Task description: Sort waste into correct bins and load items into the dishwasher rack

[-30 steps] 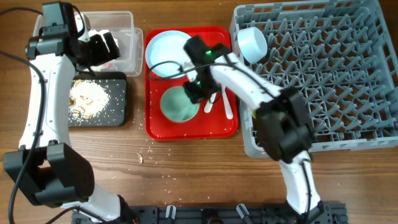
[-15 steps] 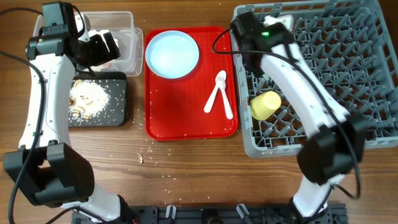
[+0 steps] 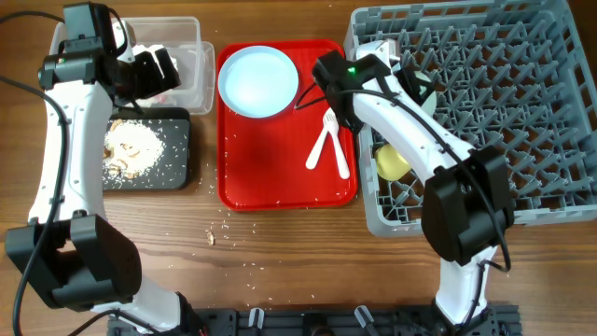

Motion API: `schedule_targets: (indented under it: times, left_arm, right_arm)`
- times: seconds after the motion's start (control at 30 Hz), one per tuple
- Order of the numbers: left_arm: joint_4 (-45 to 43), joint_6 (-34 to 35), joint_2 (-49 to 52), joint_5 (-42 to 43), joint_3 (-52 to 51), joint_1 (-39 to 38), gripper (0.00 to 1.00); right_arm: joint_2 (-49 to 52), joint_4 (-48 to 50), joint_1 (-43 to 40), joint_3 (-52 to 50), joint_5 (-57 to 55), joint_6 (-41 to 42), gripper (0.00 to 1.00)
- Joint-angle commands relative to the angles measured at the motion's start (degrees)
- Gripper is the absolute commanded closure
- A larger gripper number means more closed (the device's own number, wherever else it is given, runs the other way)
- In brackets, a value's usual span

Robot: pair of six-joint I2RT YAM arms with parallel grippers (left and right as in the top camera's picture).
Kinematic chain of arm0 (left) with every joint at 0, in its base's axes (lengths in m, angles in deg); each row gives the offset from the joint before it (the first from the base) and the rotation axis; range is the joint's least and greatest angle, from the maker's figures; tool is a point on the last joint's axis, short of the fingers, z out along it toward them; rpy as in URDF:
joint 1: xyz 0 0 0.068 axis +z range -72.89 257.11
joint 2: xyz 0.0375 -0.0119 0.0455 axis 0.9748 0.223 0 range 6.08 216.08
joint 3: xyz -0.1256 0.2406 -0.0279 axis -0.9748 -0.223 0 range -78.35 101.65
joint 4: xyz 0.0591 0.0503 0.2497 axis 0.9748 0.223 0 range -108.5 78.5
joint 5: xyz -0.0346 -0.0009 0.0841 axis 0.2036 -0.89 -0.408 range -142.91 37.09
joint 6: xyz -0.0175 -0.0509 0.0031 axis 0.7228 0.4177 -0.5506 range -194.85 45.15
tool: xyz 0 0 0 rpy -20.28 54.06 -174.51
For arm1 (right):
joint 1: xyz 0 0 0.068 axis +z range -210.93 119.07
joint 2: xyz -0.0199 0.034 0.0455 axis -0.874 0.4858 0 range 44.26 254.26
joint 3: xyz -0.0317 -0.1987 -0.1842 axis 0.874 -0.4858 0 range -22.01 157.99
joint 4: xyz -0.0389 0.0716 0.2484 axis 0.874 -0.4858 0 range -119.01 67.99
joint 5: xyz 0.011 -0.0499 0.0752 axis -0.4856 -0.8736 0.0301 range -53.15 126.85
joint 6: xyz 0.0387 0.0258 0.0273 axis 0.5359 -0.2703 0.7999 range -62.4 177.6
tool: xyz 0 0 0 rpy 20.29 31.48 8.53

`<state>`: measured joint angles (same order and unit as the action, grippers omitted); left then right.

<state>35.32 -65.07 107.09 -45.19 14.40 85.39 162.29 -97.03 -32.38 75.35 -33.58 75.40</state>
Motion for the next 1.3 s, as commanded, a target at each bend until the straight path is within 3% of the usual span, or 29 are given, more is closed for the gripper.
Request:
schedule_targets:
  times: [0.0, 0.17, 0.4, 0.53, 0.73, 0.8, 0.9, 0.97, 1.13, 1.27]
  left_arm:
    - [0.0, 0.11, -0.94, -0.33, 0.68, 0.15, 0.0]
    - [0.0, 0.11, -0.94, -0.33, 0.68, 0.15, 0.0]
    - [0.0, 0.11, -0.94, -0.33, 0.68, 0.15, 0.0]
    - [0.0, 0.11, -0.94, -0.33, 0.68, 0.15, 0.0]
    - [0.0, 0.11, -0.94, -0.33, 0.68, 0.15, 0.0]
    - [0.0, 0.11, -0.94, -0.33, 0.68, 0.15, 0.0]
    - [0.0, 0.11, -0.94, -0.33, 0.68, 0.15, 0.0]
    - [0.0, 0.11, -0.94, -0.33, 0.68, 0.15, 0.0]
    - [0.0, 0.11, -0.94, -0.33, 0.68, 0.15, 0.0]
    - [0.0, 0.11, -0.94, -0.33, 0.68, 0.15, 0.0]
  right_arm:
    - [0.7, 0.04, -0.13, -1.01, -6.73, -1.31, 0.96]
    - [0.72, 4.04, -0.13, -1.05, -0.92, -5.99, 0.96]
    - [0.72, 4.72, -0.07, -5.25, 0.37, -5.79, 0.96]
    - [0.7, 5.86, -0.13, -5.25, -11.23, -6.01, 0.96]
    - [0.7, 7.41, 2.95, -5.25, -1.55, -16.5, 0.95]
    - [0.7, 7.72, 5.33, -5.25, -0.5, -18.25, 0.8]
    - [0.68, 7.72, 7.67, -5.22, 1.6, -19.54, 0.43]
    - [0.68, 8.02, 8.02, -5.14, 4.02, -20.61, 0.24]
    - [-0.66, 13.57, 7.41, -2.93, 13.07, -25.62, 0.11]
    - [-5.29, 15.15, 7.37, -1.42, 18.64, -28.46, 0.06]
